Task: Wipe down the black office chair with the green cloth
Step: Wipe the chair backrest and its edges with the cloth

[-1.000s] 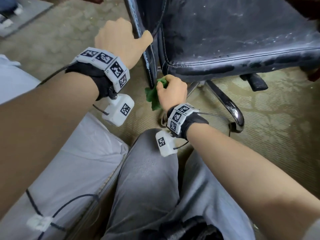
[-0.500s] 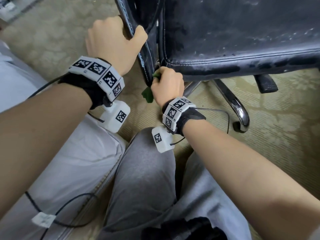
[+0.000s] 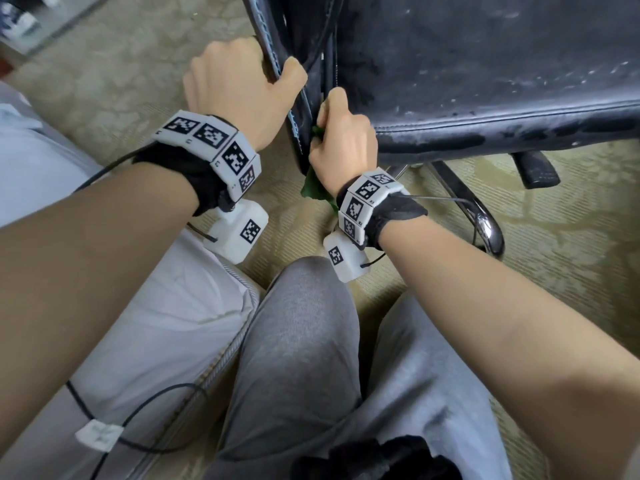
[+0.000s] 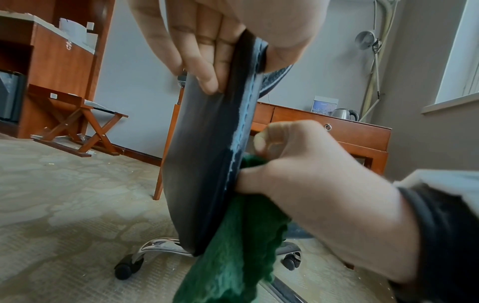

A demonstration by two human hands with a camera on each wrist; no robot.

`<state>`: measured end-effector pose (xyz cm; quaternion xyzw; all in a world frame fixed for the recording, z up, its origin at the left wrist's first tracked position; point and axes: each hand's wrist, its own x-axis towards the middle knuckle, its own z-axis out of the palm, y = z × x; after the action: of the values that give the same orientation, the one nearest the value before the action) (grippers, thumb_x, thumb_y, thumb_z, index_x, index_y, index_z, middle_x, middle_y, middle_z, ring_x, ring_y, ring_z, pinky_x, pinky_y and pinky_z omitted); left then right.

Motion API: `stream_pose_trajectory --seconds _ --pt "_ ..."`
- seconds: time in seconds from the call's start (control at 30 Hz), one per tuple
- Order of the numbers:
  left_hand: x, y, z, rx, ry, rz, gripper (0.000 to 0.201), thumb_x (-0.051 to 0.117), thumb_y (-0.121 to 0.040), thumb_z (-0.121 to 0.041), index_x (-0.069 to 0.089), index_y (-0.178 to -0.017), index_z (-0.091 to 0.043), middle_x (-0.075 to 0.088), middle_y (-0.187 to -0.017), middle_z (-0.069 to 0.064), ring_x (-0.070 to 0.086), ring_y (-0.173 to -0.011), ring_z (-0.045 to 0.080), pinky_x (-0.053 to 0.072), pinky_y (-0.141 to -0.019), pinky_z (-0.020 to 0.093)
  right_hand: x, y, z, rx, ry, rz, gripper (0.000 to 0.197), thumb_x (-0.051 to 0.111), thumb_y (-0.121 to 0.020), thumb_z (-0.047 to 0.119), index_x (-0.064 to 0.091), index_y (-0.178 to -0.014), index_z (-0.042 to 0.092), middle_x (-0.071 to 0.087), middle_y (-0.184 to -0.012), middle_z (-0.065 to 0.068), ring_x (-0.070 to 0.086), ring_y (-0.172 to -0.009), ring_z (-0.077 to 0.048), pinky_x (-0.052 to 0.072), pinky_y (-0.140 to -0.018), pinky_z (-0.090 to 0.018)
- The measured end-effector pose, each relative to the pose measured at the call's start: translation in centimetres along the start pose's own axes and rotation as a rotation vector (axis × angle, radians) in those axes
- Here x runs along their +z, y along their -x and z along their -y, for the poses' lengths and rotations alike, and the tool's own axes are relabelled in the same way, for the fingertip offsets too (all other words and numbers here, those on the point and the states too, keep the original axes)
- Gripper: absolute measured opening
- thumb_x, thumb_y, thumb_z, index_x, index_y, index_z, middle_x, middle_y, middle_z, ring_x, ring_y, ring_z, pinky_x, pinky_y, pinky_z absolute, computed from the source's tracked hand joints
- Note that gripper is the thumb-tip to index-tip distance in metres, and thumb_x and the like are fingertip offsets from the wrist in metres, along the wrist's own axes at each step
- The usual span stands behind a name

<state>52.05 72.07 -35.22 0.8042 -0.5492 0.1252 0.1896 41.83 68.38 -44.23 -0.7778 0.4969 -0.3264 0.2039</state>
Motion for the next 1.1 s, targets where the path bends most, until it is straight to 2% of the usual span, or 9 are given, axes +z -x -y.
stream_pose_trajectory --seconds 0.17,0.23,0.37,0.43,0.6,0.73,0.83,0.93,1.1 --pt "0.2 -0.3 0.5 0.048 -0.007 -0.015 0.048 0.042 -0.087 -0.057 0.050 -0.072 -0.012 0.050 -0.069 0.009 0.048 -0.068 0.033 0.034 -0.061 0.037 -2.0 -1.3 0.9 -0.125 -0.116 -0.103 0.024 0.052 -0.077 0.002 0.050 -0.101 0.005 0.058 -0.070 -0.005 0.054 -0.061 -0.027 0.046 -0.059 -0.036" --pt "0.3 -0.4 0.6 0.059 -0.016 -0.013 0.051 0.042 -0.088 -0.058 0.053 -0.075 -0.010 0.049 -0.066 0.008 0.048 -0.067 0.032 0.034 -0.060 0.037 -2.6 -1.7 1.0 -0.146 -0.201 -0.169 0.022 0.057 -0.077 0.003 0.053 -0.098 0.005 0.063 -0.070 -0.003 0.059 -0.063 -0.024 0.048 -0.062 -0.034" --pt "0.2 -0.4 0.8 0.054 -0.022 0.002 0.054 0.042 -0.090 -0.058 0.048 -0.069 -0.008 0.036 -0.056 0.002 0.045 -0.063 0.031 0.031 -0.058 0.037 -2.5 -1.9 0.1 -0.114 -0.342 -0.239 0.014 0.070 -0.077 0.013 0.059 -0.083 0.009 0.064 -0.068 0.005 0.057 -0.061 -0.010 0.040 -0.061 -0.010" --pt "0.2 -0.4 0.9 0.057 -0.003 0.009 0.053 0.043 -0.090 -0.057 0.038 -0.061 -0.012 0.035 -0.055 0.000 0.043 -0.062 0.030 0.030 -0.057 0.036 -1.9 -1.1 -0.8 -0.083 -0.335 -0.218 0.013 0.071 -0.076 0.012 0.058 -0.077 0.010 0.061 -0.069 0.007 0.052 -0.063 -0.006 0.035 -0.061 -0.005" --pt "0.0 -0.4 0.8 0.044 0.032 0.009 0.052 0.044 -0.087 -0.055 0.033 -0.056 -0.015 0.035 -0.053 0.001 0.040 -0.058 0.029 0.032 -0.056 0.036 -0.6 0.4 -2.2 0.016 -0.165 -0.058 0.001 0.061 -0.081 0.011 0.061 -0.080 0.010 0.067 -0.078 0.000 0.061 -0.075 -0.020 0.047 -0.069 -0.029" --pt "0.0 -0.3 0.7 0.052 0.051 0.011 0.052 0.043 -0.088 -0.056 0.033 -0.057 -0.015 0.036 -0.053 -0.001 0.041 -0.059 0.029 0.035 -0.056 0.037 -0.7 -0.5 -1.4 0.032 -0.038 0.007 0.012 0.055 -0.088 0.018 0.064 -0.093 0.012 0.069 -0.088 -0.003 0.054 -0.083 -0.019 0.037 -0.069 -0.024" --pt "0.3 -0.4 0.9 0.050 0.055 0.014 0.052 0.041 -0.087 -0.058 0.038 -0.060 -0.014 0.038 -0.054 0.000 0.043 -0.060 0.029 0.038 -0.056 0.038 -0.4 -0.8 -0.9 0.048 -0.034 0.050 0.012 0.052 -0.085 0.013 0.062 -0.090 0.014 0.067 -0.087 -0.005 0.057 -0.084 -0.022 0.040 -0.068 -0.025" --pt "0.4 -0.5 0.9 0.048 0.030 0.008 0.053 0.040 -0.086 -0.059 0.033 -0.060 -0.014 0.035 -0.055 0.002 0.042 -0.061 0.029 0.033 -0.057 0.037 -1.0 -1.4 -0.2 0.053 -0.098 0.017 0.011 0.050 -0.079 0.007 0.057 -0.081 0.015 0.064 -0.080 -0.002 0.054 -0.075 -0.019 0.043 -0.066 -0.026" --pt "0.1 -0.6 0.9 0.050 0.019 0.013 0.053 0.041 -0.087 -0.057 0.034 -0.060 -0.011 0.034 -0.054 0.002 0.041 -0.060 0.030 0.030 -0.056 0.036 -2.7 -2.3 1.1 -0.066 -0.160 -0.086 0.008 0.056 -0.075 0.006 0.059 -0.081 0.010 0.065 -0.074 -0.001 0.057 -0.069 -0.019 0.043 -0.062 -0.026"
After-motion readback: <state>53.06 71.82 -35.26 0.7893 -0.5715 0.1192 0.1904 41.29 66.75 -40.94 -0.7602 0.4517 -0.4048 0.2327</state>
